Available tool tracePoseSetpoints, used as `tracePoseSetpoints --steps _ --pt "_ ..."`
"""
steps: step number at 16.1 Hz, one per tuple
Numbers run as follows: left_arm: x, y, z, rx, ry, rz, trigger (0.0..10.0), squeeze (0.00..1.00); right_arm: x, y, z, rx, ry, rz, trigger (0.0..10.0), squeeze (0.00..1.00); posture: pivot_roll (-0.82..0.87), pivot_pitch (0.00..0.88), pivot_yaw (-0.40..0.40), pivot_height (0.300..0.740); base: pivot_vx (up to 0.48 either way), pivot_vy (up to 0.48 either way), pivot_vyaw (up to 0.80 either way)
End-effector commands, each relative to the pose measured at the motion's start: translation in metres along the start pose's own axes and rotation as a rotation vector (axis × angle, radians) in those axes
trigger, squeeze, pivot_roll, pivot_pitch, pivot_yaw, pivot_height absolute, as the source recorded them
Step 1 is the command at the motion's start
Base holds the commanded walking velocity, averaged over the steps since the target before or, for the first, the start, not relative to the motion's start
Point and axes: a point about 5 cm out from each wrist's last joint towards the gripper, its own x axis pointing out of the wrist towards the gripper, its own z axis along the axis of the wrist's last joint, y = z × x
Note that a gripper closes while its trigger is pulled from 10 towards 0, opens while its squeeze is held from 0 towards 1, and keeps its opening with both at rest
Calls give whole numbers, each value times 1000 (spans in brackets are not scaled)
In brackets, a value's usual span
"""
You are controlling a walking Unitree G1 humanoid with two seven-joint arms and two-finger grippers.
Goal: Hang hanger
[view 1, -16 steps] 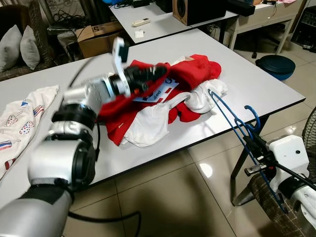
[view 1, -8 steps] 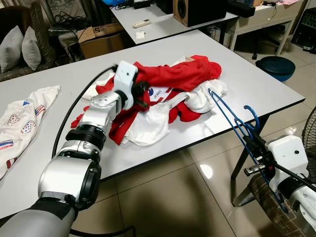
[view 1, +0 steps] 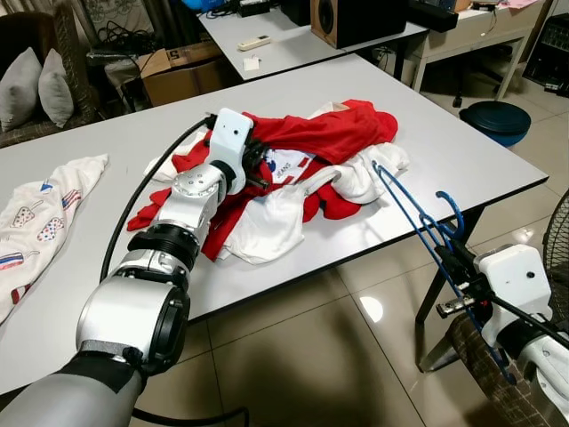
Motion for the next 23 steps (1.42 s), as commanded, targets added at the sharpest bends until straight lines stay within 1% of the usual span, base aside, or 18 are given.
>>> tracePoseSetpoints --steps 1,2,3,4,5,6,9,10,11,12,14,15,17,18,19,21,22,23 --pt "-1 -3 3 7 -38 -56 10000 1000 -1 2 4 1 -22 3 10000 0 -238 0 169 740 0 0 0" --pt "-1 -3 3 7 -38 -56 10000 1000 -1 2 4 1 -22 3 10000 0 -238 0 169 740 0 0 0" --pt "-2 -7 4 29 -56 -100 10000 1000 -2 3 4 4 -22 4 10000 0 -237 0 168 740 0 0 0" --pt "-2 -11 3 62 -57 -121 10000 1000 -1 3 4 5 -21 6 10000 0 -233 0 166 740 0 0 0" --pt "-2 -11 3 62 -57 -121 10000 1000 -1 3 4 5 -21 6 10000 0 -233 0 166 740 0 0 0" --pt "-1 -13 -3 134 -19 -86 10000 1000 0 3 4 4 -23 9 10000 0 -231 0 163 740 0 0 0" --pt "1 -12 -6 258 9 1 10000 1000 1 4 5 1 -26 12 10000 0 -231 0 162 740 0 0 0" --pt "2 -13 -6 289 15 15 10000 867 2 3 5 0 -27 13 10000 0 -232 0 163 740 0 0 0" --pt "5 -20 -7 343 29 20 10000 0 2 3 5 -3 -29 13 10000 0 -234 0 165 740 0 0 0" --pt "6 -21 -7 353 33 22 10000 0 2 3 5 -3 -29 12 10000 0 -234 0 165 740 0 0 0" --pt "10 -21 -2 479 52 87 10000 0 2 4 5 -7 -28 11 10000 0 -238 0 171 740 0 0 0" --pt "10 -21 -2 494 53 100 10000 0 2 4 5 -7 -28 11 10000 0 -239 0 173 740 0 0 0" --pt "11 -17 5 550 32 165 10000 0 1 3 5 -8 -27 7 10000 0 -244 0 178 740 0 0 0" --pt "11 -13 8 590 25 205 10000 0 0 3 5 -8 -26 3 10000 0 -245 0 180 740 0 0 0" --pt "10 -10 9 614 30 223 10000 0 0 3 5 -8 -25 1 10000 0 -245 0 181 740 0 0 0" --pt "9 -8 4 631 72 212 10000 0 0 3 5 -9 -24 1 10000 0 -245 0 180 740 0 0 0" --pt "9 -9 1 621 86 195 10000 0 0 3 5 -9 -24 2 10000 0 -244 0 178 740 0 0 0" --pt "10 -14 -5 602 124 149 10000 0 1 3 5 -11 -26 4 10000 0 -243 0 176 740 0 0 0"
